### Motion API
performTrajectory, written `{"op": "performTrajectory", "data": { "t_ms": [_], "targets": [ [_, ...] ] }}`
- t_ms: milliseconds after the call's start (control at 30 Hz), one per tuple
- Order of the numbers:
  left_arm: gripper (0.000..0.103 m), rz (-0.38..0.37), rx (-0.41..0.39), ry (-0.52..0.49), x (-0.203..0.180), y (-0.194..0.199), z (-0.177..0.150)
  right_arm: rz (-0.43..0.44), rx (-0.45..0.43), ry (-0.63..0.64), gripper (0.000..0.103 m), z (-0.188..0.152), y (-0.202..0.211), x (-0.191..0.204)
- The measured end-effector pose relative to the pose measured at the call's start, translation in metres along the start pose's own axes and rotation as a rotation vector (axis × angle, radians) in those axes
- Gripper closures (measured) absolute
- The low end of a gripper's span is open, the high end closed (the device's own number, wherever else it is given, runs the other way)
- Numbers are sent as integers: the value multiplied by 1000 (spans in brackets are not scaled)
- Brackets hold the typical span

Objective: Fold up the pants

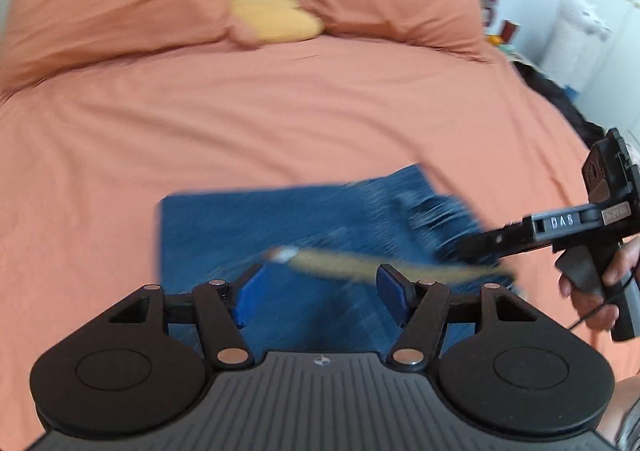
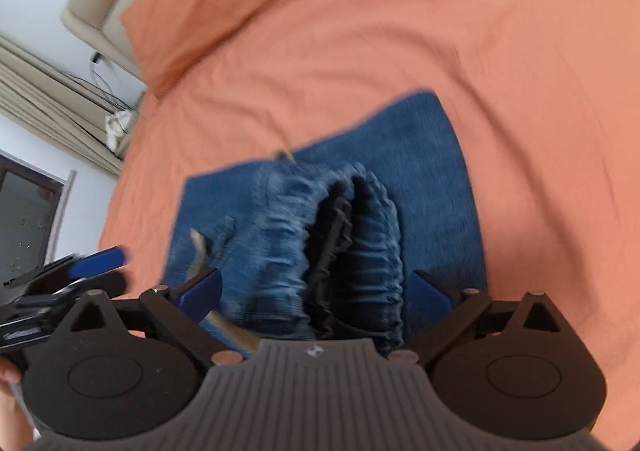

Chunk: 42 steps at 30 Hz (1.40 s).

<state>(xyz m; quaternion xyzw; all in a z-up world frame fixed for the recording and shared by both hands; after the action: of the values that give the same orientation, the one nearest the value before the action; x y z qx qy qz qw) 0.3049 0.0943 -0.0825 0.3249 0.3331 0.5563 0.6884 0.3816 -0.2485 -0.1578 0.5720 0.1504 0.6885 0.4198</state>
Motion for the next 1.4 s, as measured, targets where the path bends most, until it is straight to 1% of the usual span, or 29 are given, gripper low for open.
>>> {"op": "performTrajectory", "data": {
  "t_ms": [33, 100, 200, 233, 267, 300, 333, 367, 433, 533, 633, 700, 800, 833, 900, 933, 1000, 1067, 1100, 1133, 1167, 1200, 1267, 1333, 1367, 1400],
  "targets": [
    [29, 17, 1, 11, 11, 4, -8, -5, 5, -19, 13, -2, -6, -6],
    [29, 44, 9, 34, 29, 9, -23, 14, 21, -64, 19, -4, -16, -16],
    [29, 58, 28, 82, 53, 12, -43, 19, 11, -100, 29, -5, -26, -24],
    [29, 60, 36, 99, 59, 12, -49, 26, 7, -106, 43, -6, -27, -25],
    [29, 61, 43, 115, 64, 12, -55, 40, 9, -115, 61, -6, -28, -24],
    [29, 60, 46, 130, 70, 13, -60, 63, 11, -119, 73, -6, -27, -21],
    [29, 58, 48, 141, 74, 13, -64, 71, 6, -103, 80, -4, -24, -15],
    [29, 55, 48, 150, 79, 14, -69, 58, 1, -50, 84, -1, -20, -5],
    [29, 51, 43, 164, 81, 13, -75, 45, -16, 57, 88, 4, -9, 22],
    [30, 45, 29, 180, 83, 11, -77, 53, -59, 176, 90, 15, 11, 60],
    [31, 36, 2, 183, 82, 12, -73, 12, -86, 247, 91, 30, 26, 85],
    [31, 29, -22, 182, 81, 14, -70, -41, -84, 261, 91, 41, 30, 87],
    [31, 24, -49, 180, 81, 14, -67, -146, -51, 223, 92, 47, 21, 68],
    [31, 23, -54, 180, 80, 13, -66, -168, -38, 196, 92, 46, 17, 55],
    [34, 19, -58, 182, 81, 9, -65, -195, -7, 131, 92, 40, 5, 27],
    [35, 18, -54, 183, 81, 6, -65, -207, -7, 108, 91, 37, 0, 15],
    [35, 23, -44, 169, 77, 2, -65, -226, -20, 75, 85, 34, -5, -1],
    [35, 51, -37, 134, 69, 2, -68, -253, -28, 60, 72, 33, -5, -5],
    [35, 76, -34, 122, 66, 3, -70, -261, -32, 75, 72, 33, -3, -2],
    [35, 98, -33, 113, 62, 3, -71, -271, -38, 100, 70, 33, 1, 4],
    [35, 110, -37, 104, 58, 5, -73, -289, -56, 137, 65, 30, 7, 11],
    [35, 122, -44, 96, 52, 6, -74, -307, -79, 185, 65, 27, 15, 20],
    [35, 168, -60, 91, 42, 9, -77, -352, -134, 299, 64, 16, 30, 37],
    [35, 228, -89, 113, 30, 11, -79, -385, -200, 413, 64, 0, 44, 54],
    [35, 247, -102, 136, 26, 11, -81, -384, -226, 462, 64, -7, 47, 62],
    [35, 249, -111, 163, 21, 10, -84, -374, -245, 505, 65, -17, 50, 69]
  ]
}}
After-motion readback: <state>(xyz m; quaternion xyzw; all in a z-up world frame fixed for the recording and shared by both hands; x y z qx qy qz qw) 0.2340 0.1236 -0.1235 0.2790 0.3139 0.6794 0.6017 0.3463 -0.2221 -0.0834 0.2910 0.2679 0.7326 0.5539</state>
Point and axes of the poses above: each gripper's, at about its wrist camera, not at the fingertips, and y roughly against the way its jaws point, x to its left, z to its top, the point moved 2 cm from there along -y, roughly the way its jaws point, and after that the axes turned 3 degrees about z, right-handed, at the moved point
